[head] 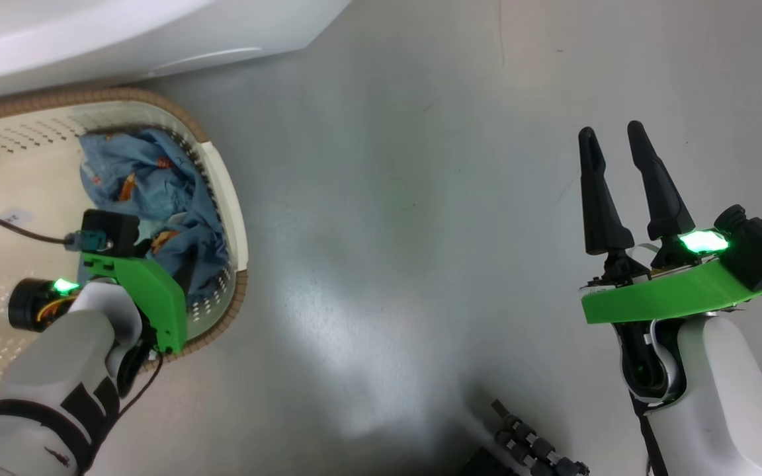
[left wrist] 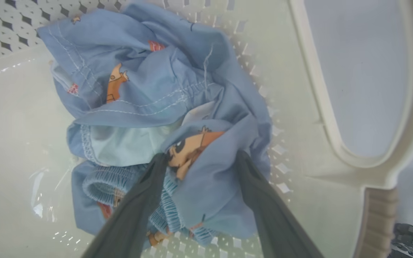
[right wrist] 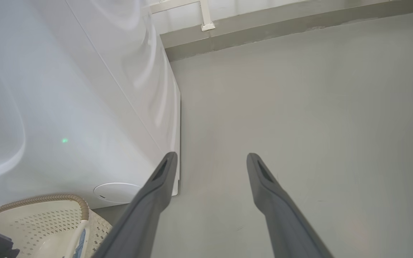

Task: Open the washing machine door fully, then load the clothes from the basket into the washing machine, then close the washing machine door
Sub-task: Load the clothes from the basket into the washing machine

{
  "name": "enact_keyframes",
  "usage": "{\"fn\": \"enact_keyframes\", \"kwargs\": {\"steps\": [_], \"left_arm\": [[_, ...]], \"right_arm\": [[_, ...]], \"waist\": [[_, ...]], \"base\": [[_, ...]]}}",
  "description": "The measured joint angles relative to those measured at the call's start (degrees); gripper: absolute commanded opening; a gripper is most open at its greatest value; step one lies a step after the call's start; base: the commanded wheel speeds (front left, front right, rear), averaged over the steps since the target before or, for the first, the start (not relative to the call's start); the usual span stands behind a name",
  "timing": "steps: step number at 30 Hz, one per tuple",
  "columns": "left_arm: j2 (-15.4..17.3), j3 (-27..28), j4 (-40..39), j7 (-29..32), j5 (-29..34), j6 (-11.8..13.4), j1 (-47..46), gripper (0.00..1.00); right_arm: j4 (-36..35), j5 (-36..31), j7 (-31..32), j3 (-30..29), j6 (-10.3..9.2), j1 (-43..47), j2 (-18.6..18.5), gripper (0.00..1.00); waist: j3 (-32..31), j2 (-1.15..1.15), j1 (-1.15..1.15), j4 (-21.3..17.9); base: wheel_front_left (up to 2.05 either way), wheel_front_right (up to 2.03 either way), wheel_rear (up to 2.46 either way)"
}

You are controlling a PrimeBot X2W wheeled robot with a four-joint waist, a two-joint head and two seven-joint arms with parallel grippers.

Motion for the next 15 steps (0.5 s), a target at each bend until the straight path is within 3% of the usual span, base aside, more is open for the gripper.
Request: {"fn": "enact_keyframes", "kwargs": {"steps": [1,2,3,15], "left_arm": [[0.00,-0.41,0.23,0.00,-0.52,0.00,-0.20,0.47],[-0.01,-0.79,0.40,-0.01,-0.88,0.00,-0.27,0.33],[-0.01,-1.20,0.51,-0.01,-1.29,0.00,-0.27,0.00],[-1.13,-2.31,0.49,-4.22,-8.45,0.00,0.40,0.00]], "right_arm": [[-0.09,-0.13,0.00,-0.01,0.00,0.12,0.00,1.00],[-0.22,-0.35,0.00,-0.01,0.00,0.21,0.00,1.00],[-0.29,-0.51,0.00,-0.01,0.00,0.35,0.00,1.00],[1.16,-1.29,0.00,-0.33,0.00,1.38,0.01,1.00]], "waist": [[-0.09,0.00,0.00,-0.02],[-0.23,0.00,0.00,-0.02],[-0.39,0.00,0.00,-0.01],[-4.68,0.00,0.00,1.65]], "base": [[0.00,0.00,0.00],[0.00,0.00,0.00],[0.00,0.00,0.00],[0.00,0.00,0.00]]}}
